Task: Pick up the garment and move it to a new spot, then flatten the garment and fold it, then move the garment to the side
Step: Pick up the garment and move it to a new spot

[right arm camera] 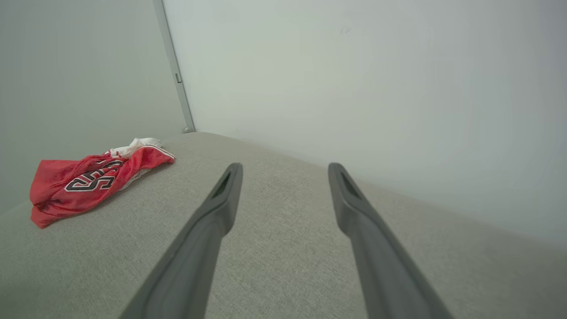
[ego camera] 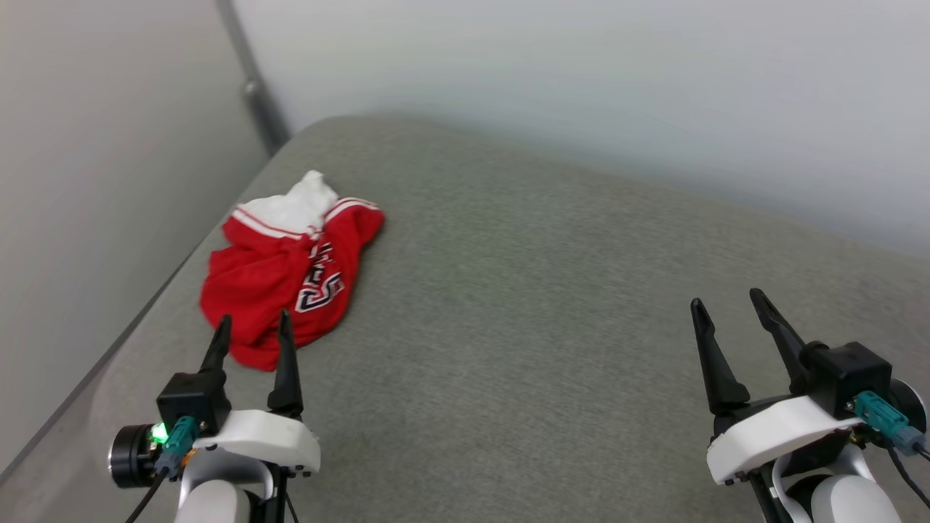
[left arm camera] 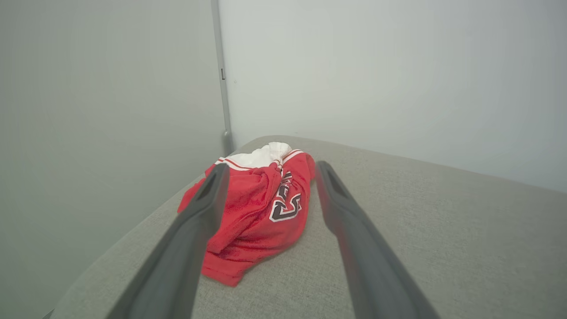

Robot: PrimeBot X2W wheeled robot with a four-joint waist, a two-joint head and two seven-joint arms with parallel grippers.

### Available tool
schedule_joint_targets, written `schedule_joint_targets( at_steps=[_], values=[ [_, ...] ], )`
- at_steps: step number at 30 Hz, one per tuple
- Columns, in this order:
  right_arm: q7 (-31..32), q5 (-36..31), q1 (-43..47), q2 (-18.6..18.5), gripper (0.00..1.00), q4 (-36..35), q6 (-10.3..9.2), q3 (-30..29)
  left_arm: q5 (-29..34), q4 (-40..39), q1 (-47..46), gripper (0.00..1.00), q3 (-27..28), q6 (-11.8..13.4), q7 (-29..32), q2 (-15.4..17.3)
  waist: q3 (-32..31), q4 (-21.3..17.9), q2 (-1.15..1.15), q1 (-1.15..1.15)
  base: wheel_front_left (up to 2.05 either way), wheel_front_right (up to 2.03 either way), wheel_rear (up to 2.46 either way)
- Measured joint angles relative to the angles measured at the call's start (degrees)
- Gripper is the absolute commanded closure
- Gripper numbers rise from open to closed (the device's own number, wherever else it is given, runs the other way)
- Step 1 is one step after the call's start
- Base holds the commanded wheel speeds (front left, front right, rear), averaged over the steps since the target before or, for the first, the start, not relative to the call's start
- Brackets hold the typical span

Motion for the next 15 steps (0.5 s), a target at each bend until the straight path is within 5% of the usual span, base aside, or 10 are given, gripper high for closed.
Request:
schedule_joint_targets(
  at_steps=[8, 15],
  values=[
    [0.5, -0.1, -0.5, -0.1, 0.00, -0.8, 0.00, 0.9, -0.2, -0.7, 1.6, 0.00, 2.4, -0.2, 0.0, 0.1, 0.7, 6.7, 0.00, 0.00, 0.00, 0.00, 0.00],
    [1.1, -0.1, -1.0, -0.4, 0.00, -1.2, 0.00, 1.6, -0.1, -1.1, 0.5, 0.00, 2.8, -0.1, 0.0, -0.3, 1.9, 7.4, 0.00, 0.00, 0.00, 0.00, 0.00]
  ],
)
